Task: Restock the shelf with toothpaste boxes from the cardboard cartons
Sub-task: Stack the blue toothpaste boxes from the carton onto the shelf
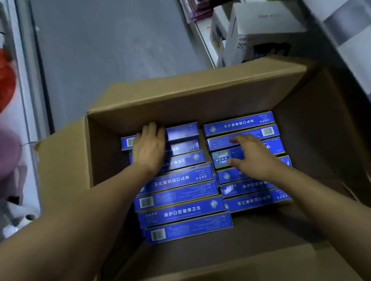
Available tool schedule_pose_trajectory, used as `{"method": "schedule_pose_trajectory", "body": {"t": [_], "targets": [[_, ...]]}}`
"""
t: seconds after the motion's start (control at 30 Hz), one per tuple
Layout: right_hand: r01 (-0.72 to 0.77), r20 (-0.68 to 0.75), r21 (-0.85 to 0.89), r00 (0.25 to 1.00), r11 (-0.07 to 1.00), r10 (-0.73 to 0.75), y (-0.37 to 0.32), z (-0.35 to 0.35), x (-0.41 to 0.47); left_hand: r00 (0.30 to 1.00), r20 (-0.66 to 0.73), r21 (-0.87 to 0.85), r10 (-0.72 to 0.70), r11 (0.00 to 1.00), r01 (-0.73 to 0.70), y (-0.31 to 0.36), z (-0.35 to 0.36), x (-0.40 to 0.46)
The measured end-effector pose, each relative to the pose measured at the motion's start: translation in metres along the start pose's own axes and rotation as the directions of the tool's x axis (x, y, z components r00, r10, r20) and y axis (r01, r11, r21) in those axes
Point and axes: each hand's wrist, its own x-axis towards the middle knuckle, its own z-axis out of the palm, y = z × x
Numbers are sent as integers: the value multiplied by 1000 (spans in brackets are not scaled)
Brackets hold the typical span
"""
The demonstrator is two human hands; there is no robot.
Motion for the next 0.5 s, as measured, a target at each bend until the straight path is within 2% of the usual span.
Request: {"method": "schedule_pose_trajectory", "body": {"t": [0.13, 0.23, 0.33, 0.4, 0.5], "targets": [[-1, -5, 13, 1000, 1000, 1, 3, 8, 8, 985, -154, 81, 74, 995, -62, -4, 12, 5], [0, -9, 19, 1000, 1000, 0, 1, 14, 11, 986, -135, 88, 95, 993, -84, -2, 8, 6], [-7, -25, 42, 1000, 999, 8, -2, 17, 11, 999, -35, -19, -21, 1000, 20, 2, 2, 8], [-22, -32, 69, 999, 997, 24, -5, 17, 9, 999, -16, -115, -49, 992, 47, 3, -8, 8], [-22, -64, 148, 997, 989, 31, -13, 12, 1, 999, 45, -413, -23, 910, 40, 8, -24, 9]]}}
